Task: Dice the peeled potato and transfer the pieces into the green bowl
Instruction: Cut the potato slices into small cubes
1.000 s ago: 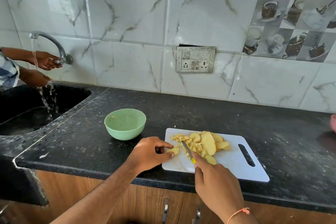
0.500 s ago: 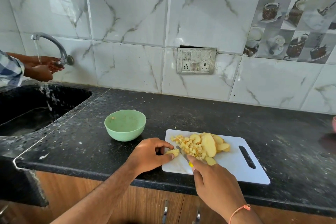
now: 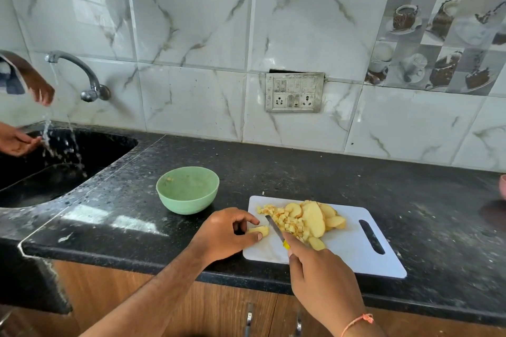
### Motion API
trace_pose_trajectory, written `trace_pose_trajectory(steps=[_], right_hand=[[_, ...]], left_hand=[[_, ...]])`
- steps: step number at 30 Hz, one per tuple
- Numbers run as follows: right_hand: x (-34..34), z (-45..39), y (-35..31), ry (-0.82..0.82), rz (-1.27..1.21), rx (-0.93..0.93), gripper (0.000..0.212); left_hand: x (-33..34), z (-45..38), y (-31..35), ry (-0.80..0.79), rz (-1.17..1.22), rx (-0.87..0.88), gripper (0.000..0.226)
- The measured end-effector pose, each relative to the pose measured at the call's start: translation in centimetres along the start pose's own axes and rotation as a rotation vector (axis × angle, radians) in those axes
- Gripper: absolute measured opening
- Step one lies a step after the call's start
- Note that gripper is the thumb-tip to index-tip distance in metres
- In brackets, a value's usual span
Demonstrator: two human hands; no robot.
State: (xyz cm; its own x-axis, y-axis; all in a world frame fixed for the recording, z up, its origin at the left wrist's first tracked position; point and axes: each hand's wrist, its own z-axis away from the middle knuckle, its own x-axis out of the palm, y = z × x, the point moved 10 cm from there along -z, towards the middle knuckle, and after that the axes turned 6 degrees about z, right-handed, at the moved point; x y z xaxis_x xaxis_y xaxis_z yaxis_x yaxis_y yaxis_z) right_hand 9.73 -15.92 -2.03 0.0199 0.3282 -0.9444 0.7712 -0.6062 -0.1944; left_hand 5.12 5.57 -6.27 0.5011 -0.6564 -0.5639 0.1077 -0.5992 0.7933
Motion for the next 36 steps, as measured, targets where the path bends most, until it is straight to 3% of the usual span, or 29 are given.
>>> trace_pose_trajectory(steps=[8, 20, 29, 36], right_hand=[[-0.6, 0.5, -2.3, 0.023, 0.051, -0.008, 0.054], [1.2, -0.1, -4.8, -0.115, 0.244, -0.02, 0.063], [2.4, -0.5, -4.4, -0.153, 0.213, 0.01, 0.063], [3.7, 2.5, -4.6, -0.518, 0.257, 0.007, 0.077]], left_hand=[[-0.2, -0.1, 0.4, 0.016, -0.002, 0.027, 0.018], [0.2, -0.4, -0.2, -0.018, 0.071, -0.018, 0.014], [0.3, -0.2, -0.1, 0.001, 0.053, -0.004, 0.012], [0.3, -0.1, -0.2, 0.008, 0.056, -0.023, 0.014]])
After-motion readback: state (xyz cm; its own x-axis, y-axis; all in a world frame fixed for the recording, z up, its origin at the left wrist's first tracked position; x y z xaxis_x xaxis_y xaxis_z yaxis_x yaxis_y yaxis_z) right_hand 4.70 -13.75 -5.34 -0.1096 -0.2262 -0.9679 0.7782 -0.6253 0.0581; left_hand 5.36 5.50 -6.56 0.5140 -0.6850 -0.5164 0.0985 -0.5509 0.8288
